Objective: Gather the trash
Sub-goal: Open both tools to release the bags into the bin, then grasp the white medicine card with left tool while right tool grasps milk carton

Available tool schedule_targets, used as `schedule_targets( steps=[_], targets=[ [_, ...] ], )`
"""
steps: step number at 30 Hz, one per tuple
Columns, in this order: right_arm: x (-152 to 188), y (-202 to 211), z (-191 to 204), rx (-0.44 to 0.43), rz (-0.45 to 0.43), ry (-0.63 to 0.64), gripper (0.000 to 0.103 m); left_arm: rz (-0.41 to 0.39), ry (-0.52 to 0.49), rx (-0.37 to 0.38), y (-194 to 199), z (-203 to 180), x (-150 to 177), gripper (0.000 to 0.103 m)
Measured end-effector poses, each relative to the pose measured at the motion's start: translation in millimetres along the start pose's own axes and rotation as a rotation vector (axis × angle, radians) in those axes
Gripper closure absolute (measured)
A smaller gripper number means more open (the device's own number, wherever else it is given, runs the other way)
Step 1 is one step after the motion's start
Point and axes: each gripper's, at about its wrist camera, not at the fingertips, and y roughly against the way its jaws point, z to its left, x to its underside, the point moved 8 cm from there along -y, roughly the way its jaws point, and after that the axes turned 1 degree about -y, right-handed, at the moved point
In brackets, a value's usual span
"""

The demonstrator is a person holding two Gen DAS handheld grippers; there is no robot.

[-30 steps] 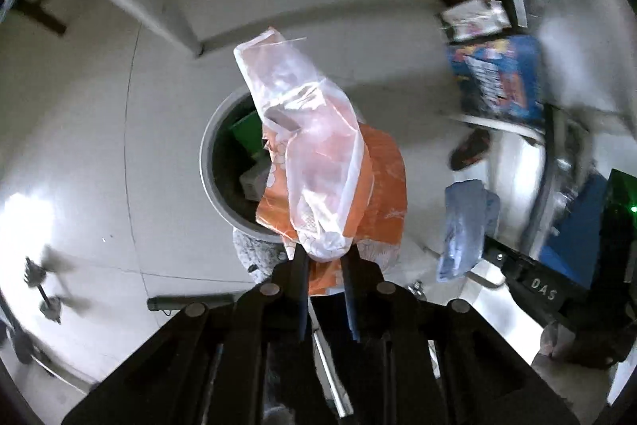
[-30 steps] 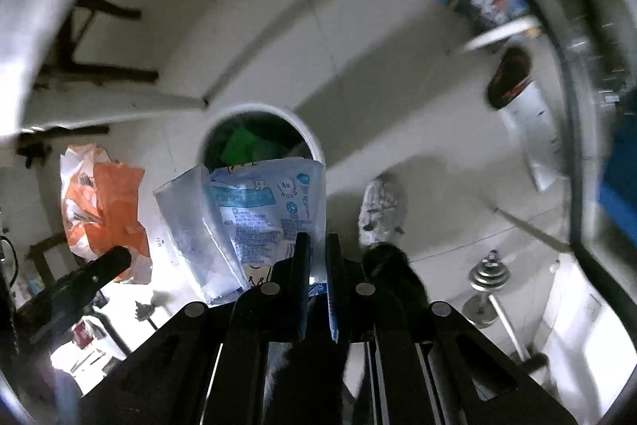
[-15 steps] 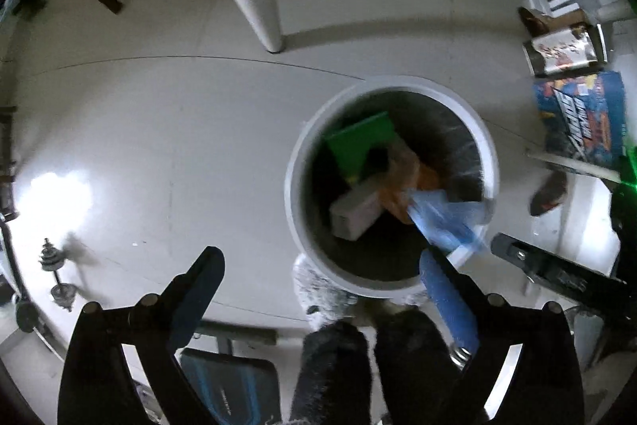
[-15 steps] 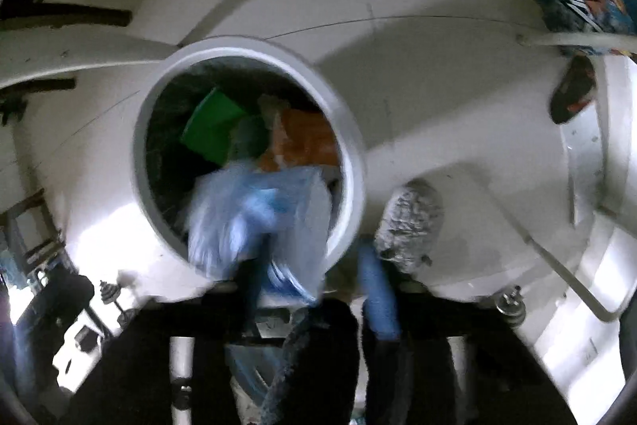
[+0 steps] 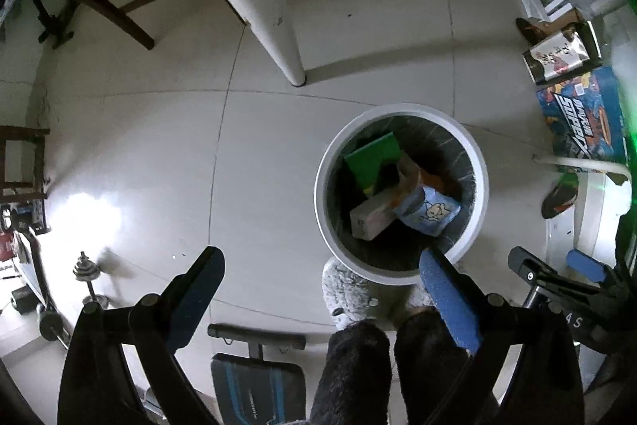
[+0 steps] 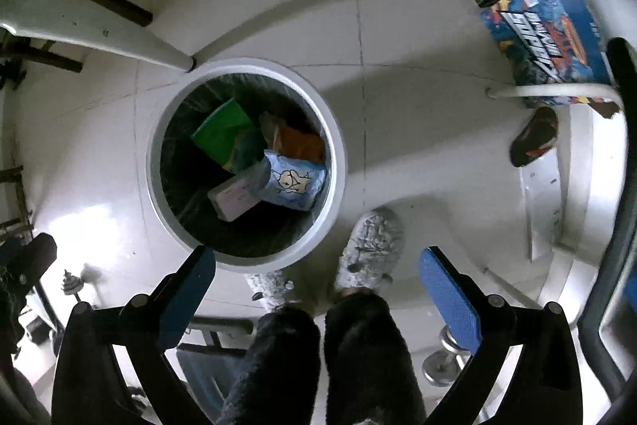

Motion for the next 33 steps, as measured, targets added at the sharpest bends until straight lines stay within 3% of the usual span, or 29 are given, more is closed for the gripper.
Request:
schedule_targets(
  steps=[10, 22, 29, 33],
  targets=[
    [20.2, 89.6, -0.9, 0.017, -0.052, -0.010, 0.000, -0.010, -0.015, 0.031, 75.9, 2.5, 14.1, 0.003],
    [61.5, 257.8, 6.3, -0.008, -0.121, 0.008, 0.000, -0.093, -0.063, 0.067, 218.7, 7.8, 38.8, 0.003],
    [77.4, 353.4, 20.9, -0.076, -0.182, 0.005, 0.000, -0.157, -0.050, -0.008, 289.3, 16.0, 34.5, 0.003],
    [65.4, 395.7, 19.2, -0.131, -0.214, -0.039, 0.000, -0.221, -0.025, -0.038, 324.2, 10.9, 7.8, 0.003]
  ],
)
